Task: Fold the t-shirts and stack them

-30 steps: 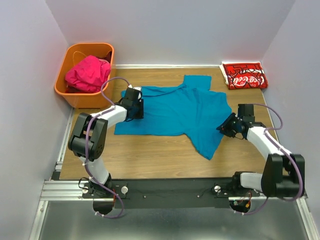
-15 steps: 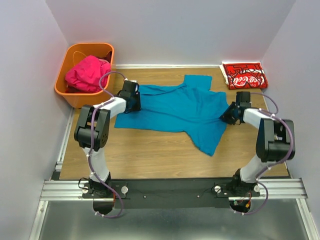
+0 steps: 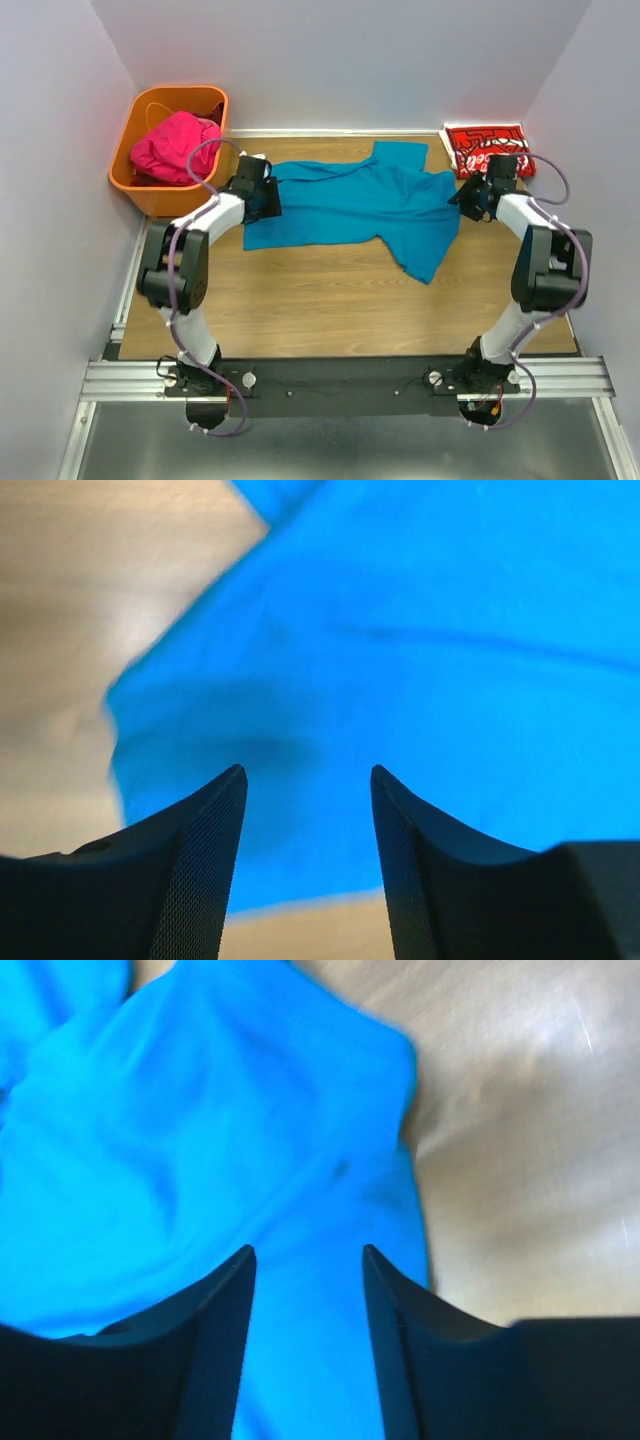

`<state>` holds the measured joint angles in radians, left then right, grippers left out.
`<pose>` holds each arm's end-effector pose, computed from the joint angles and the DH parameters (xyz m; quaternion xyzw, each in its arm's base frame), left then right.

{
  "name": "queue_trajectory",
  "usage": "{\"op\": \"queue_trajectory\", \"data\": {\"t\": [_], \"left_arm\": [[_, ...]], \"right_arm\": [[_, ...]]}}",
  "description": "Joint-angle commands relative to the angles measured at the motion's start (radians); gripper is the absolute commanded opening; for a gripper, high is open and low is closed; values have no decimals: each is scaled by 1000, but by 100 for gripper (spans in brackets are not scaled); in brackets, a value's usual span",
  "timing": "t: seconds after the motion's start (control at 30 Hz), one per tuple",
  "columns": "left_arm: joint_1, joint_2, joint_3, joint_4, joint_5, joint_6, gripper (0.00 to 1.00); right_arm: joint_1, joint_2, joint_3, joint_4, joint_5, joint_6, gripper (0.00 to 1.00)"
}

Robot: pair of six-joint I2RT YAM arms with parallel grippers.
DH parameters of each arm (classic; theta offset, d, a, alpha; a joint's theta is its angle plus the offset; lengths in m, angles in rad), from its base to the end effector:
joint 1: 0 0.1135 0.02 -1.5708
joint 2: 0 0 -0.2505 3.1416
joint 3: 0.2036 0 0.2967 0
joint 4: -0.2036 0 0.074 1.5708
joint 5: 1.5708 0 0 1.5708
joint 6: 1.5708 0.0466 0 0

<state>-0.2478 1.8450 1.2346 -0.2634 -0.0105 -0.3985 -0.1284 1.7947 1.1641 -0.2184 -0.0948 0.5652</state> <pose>0.4245 -0.1069 0.1448 -0.0725 0.9371 -0.1038 0.3254 0.4223 -0.0501 0.1445 0.3019 0.8846 0.1197 0.3347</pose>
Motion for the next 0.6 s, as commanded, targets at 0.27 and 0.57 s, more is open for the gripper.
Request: {"op": "queue_trajectory", "data": {"t": [0.27, 0.57], "left_arm": [[5, -280, -279, -59, -247, -27, 72], [7, -153, -216, -43, -261, -25, 61]], "right_arm": [[90, -518, -366, -213, -48, -62, 75], [125, -615, -480, -219, -86, -79, 75]]}}
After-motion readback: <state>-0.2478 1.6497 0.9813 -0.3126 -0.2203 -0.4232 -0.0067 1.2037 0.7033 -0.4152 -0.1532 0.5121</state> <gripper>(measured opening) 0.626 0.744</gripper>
